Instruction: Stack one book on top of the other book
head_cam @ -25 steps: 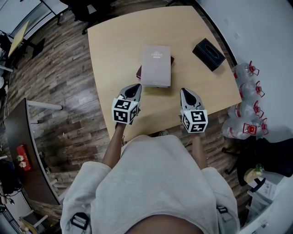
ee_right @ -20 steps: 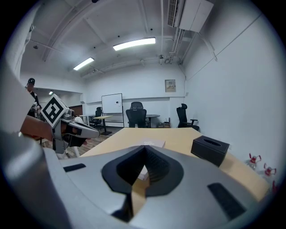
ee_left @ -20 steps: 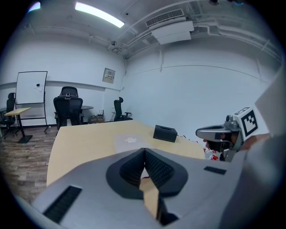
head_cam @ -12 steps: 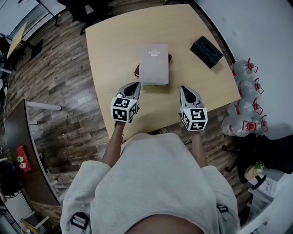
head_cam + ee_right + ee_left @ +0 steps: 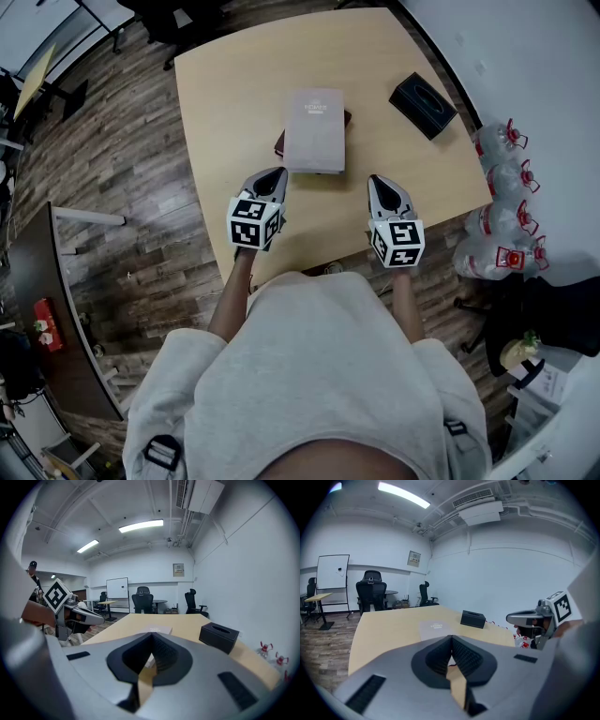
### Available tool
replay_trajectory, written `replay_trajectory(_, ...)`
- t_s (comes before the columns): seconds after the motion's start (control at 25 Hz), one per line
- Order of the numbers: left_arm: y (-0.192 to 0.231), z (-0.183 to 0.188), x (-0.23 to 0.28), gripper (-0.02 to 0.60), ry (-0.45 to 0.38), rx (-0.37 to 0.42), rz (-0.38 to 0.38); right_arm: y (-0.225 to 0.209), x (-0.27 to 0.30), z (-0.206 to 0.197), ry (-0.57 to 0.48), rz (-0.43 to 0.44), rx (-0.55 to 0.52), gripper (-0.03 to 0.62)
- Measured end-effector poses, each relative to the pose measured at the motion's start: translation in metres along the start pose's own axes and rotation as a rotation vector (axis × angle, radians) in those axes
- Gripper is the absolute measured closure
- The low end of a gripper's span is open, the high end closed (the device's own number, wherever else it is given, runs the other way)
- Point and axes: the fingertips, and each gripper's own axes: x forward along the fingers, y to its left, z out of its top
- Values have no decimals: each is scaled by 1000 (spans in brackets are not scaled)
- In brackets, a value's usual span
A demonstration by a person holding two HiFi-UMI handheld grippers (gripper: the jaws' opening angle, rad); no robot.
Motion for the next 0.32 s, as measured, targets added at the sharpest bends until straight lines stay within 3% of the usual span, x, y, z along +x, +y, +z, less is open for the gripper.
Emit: replay_trajectory(0.32, 0, -2, 0, 572, 5, 10, 6, 1, 0, -2, 6, 9, -3, 591)
